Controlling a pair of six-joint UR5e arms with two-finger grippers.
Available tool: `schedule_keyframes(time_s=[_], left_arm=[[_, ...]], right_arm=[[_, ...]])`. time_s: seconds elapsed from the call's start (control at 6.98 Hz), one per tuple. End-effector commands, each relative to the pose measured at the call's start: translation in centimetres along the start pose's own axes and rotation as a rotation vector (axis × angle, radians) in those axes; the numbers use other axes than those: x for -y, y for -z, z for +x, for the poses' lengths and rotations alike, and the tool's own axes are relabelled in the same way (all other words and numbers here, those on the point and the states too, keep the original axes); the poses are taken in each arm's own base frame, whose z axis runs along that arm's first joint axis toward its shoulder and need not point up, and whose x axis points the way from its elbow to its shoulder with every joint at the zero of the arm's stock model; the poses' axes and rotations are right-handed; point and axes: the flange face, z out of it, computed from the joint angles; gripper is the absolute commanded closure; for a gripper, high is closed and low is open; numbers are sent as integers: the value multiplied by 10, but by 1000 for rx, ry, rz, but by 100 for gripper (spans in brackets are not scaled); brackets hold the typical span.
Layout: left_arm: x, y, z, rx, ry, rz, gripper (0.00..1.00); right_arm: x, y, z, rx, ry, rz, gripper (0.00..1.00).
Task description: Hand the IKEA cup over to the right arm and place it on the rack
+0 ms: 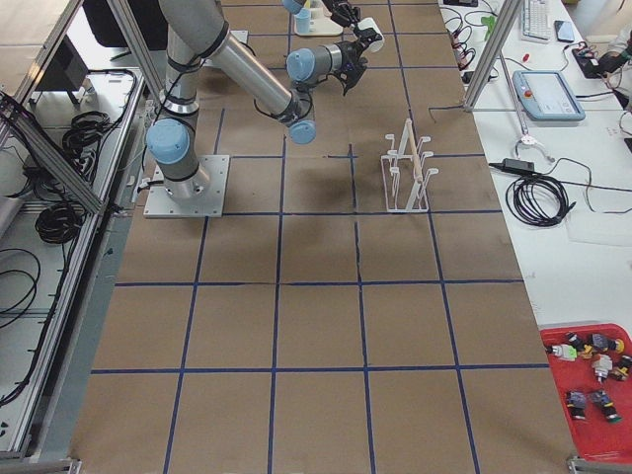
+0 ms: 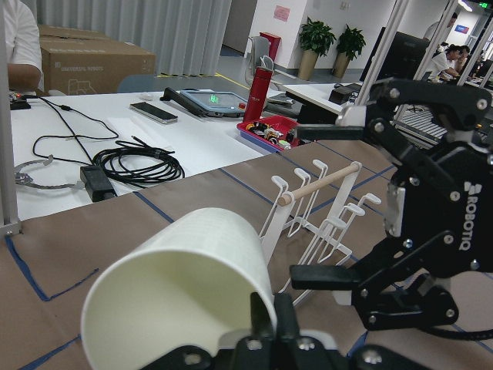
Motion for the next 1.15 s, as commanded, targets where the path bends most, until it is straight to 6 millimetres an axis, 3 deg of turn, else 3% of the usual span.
schedule_keyframes(time_s=[0.0, 0.29, 1.0], left_arm=[[0, 0, 0, 0, 0, 0, 100], [0, 0, 0, 0, 0, 0, 100], [0, 0, 0, 0, 0, 0, 100]], right_arm=[[-5, -3, 1, -4, 2, -12, 1], [-9, -17, 10, -21, -1, -33, 1], [-16, -34, 5, -10, 17, -59, 1]])
